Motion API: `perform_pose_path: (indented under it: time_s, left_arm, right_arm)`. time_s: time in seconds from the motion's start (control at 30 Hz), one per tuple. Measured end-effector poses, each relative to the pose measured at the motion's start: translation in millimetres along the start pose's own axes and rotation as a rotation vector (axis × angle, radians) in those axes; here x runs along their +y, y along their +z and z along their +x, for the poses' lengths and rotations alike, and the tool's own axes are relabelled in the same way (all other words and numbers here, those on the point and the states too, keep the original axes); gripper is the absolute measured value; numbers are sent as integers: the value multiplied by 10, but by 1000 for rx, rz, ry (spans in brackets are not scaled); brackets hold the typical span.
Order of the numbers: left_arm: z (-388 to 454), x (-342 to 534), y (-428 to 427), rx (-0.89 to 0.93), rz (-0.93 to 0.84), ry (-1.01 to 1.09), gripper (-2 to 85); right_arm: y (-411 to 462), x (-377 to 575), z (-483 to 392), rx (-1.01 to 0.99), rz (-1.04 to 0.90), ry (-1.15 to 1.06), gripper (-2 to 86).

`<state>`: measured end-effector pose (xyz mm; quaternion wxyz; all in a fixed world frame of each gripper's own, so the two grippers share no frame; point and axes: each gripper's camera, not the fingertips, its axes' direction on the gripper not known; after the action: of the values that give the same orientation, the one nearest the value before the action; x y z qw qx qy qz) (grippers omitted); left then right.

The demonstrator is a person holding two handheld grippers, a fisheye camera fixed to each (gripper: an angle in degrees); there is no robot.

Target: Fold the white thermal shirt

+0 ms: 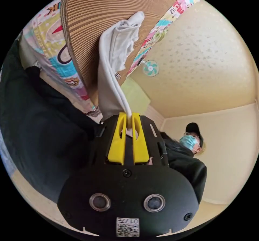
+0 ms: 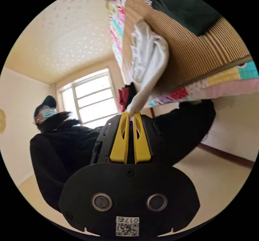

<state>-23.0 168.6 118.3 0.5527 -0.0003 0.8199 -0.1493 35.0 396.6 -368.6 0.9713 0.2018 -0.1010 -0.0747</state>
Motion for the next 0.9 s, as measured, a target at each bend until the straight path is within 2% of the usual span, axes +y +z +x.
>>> perform_pose_path:
  time_s: [0.1,0.23,0.33,0.4,0.47,0.57,0.63,0.67,0.7,0.73,0.8,0.9]
  left_arm:
    - [357,-397,223,113,60,119,41]
    - [894,-1495,632,129,95,259,47]
    - [1188,-2176,714,48,231,364,78]
    - [1284,-2413,629,20,322,412,85]
    - [1339,-2470,571,-83,384,413,89]
    - [1300,-2347,720,-417,336,414,105]
    - [984,-2160,919,-697,285,355,140]
    - [873,-2100,952,-743,290,334,149]
    - [643,-1991,1002,-795,301,298,154]
    - [421,-1915,1034,-818,311,259,157]
    - [130,-1801,1033,-834,377,187,156]
    - [-254,-1734,1017,-697,466,101,154]
  right_arm:
    - [222,-588,-287,-140,57,-201,25]
    - [588,-1893,-479,-214,154,-359,21]
    - [794,-2764,-347,-71,228,-238,16]
    - [856,-3016,-230,68,324,-54,13]
    - [944,-3082,-288,139,401,1,10]
    - [1412,-3107,-560,392,266,-133,7]
    - [1952,-3000,-616,772,100,-234,5]
    - [2079,-2968,-582,875,65,-249,5]
    - [2297,-2920,-454,1088,3,-256,5]
    - [2462,-2902,-237,1315,-69,-226,4]
    - [2592,-2839,58,1516,-174,-257,3]
    - [2691,-2856,-6,1599,-114,-234,3]
